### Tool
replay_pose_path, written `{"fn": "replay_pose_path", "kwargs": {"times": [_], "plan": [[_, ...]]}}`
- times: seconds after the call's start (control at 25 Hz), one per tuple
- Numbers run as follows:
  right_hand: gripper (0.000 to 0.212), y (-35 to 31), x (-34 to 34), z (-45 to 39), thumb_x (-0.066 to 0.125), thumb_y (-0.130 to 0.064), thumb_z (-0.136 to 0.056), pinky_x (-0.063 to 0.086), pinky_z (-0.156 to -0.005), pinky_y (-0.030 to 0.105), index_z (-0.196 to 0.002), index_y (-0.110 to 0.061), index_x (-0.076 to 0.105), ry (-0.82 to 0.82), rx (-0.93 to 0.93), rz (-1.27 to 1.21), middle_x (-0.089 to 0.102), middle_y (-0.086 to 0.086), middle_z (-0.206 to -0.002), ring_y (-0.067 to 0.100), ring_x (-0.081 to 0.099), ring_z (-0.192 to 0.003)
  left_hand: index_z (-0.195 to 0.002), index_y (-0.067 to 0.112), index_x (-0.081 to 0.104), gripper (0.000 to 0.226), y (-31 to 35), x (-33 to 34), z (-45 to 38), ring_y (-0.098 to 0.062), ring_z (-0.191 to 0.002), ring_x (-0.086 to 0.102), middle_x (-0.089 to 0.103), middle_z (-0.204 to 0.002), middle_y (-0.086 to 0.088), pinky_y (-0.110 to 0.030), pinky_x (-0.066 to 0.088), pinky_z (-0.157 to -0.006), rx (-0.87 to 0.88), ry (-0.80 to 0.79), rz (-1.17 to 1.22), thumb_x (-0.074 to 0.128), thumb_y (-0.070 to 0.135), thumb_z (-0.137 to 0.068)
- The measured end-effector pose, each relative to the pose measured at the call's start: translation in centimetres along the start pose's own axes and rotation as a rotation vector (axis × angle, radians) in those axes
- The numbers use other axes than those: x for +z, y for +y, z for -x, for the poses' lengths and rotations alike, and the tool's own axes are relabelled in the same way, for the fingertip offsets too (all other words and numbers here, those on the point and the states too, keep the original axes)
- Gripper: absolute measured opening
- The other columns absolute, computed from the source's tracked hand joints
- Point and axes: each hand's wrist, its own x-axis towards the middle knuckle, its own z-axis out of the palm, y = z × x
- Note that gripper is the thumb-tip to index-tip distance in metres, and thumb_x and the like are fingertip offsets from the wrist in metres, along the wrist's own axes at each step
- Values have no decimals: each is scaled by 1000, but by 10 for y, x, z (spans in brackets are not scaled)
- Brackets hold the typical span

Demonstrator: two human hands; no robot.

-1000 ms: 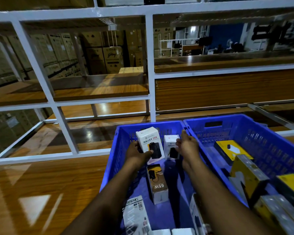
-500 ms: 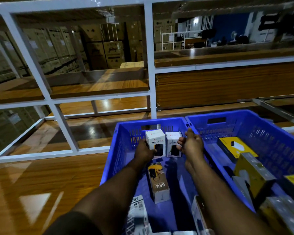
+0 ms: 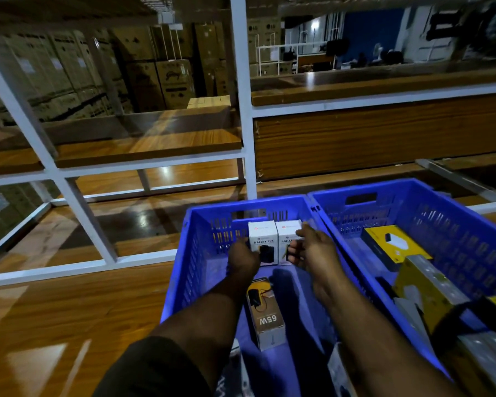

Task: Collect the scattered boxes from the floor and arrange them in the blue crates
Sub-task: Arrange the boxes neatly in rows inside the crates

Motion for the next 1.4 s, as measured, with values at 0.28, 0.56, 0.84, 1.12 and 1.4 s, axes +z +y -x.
{"fn": "replay_pose_path", "kwargs": {"times": [0.28,0.56,0.84,1.12,1.4], "plan": [[20,9,3,1,56,-29,-98,47,-69,35,-85,-13,55,-176,-3,491,56,9,-78,22,54,-75,-117,-7,66,38,-1,-29,-16,-30,-108,66,69,-118,-20,-41,52,-93,-112,-310,-157,76,6,-83],[52,-10,28,22,55,-52,-93,47,-81,31,-119,-7,62,-469,-93,1643,62,15,-124,31,61,-110,-87,13,65,12,26,-97,24,-23,-76,54,58,-89,-12,-33,47,-62,-145,-211,100,73,4,-85],[63,37,61,25,49,-46,-98,46,-102,42,-142,-1,44,-622,58,1901,46,15,-147,36,50,-129,-75,20,52,26,16,-110,46,-24,-88,56,60,-97,-11,-35,51,-79,-209,-202,223,75,12,-84],[95,54,52,14,77,-40,-74,54,-78,32,-147,-8,27,-275,93,1535,61,12,-130,28,65,-103,-113,7,65,32,4,-110,54,-38,-102,67,69,-109,-25,-45,56,-83,-227,-117,191,77,11,-83],[20,-24,15,7,67,-14,-88,58,-71,39,-107,-6,63,-405,212,656,68,13,-92,25,62,-83,-93,12,66,15,23,-109,69,-21,-80,63,70,-98,-11,-30,49,-65,-262,-290,369,67,27,-94]]}}
